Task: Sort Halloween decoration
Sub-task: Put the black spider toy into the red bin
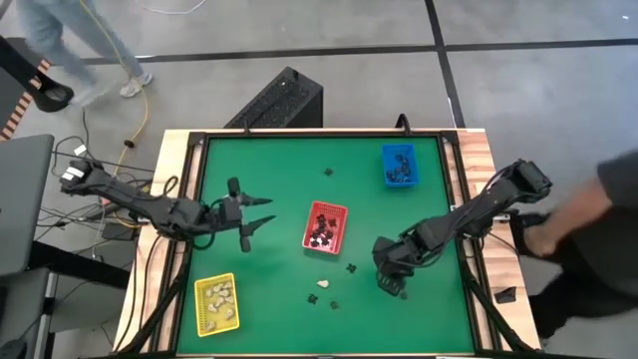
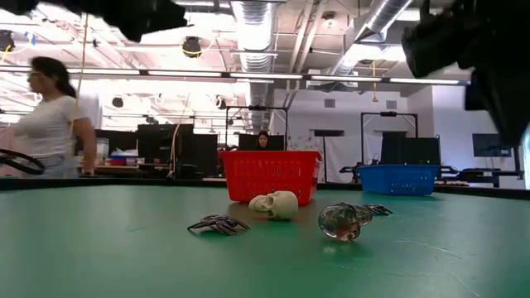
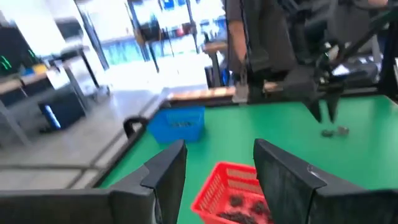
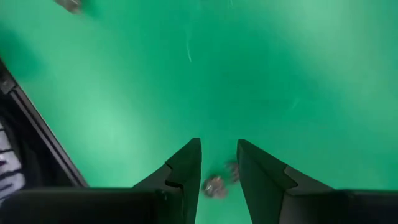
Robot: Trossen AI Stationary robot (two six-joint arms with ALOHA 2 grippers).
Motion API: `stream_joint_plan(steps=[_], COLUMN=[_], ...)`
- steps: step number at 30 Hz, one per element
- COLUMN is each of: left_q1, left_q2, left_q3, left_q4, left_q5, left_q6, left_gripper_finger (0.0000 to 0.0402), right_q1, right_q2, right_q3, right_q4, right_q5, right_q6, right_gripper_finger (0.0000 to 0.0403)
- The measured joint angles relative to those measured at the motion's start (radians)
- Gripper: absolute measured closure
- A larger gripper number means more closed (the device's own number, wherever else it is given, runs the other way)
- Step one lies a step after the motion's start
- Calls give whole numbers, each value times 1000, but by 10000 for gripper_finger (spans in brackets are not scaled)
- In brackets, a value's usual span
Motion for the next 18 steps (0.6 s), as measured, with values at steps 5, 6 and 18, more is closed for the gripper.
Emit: stream_joint_plan(steps=[5,6,18], left_q1=[38,45,76], left_q2=[-60,-74,-84], left_q3=[-97,-97,-98], left_q4=[189,170,59], left_q5=[13,30,246], left_q6=[99,84,8], left_gripper_finger=[223,223,223], right_q1=[-5,-4,11], right_q2=[54,64,160], right_q3=[0,0,-2], right_q4=[-14,-17,-84], right_q5=[-100,-109,-189], right_q6=[139,164,314], right_gripper_finger=[267,266,145])
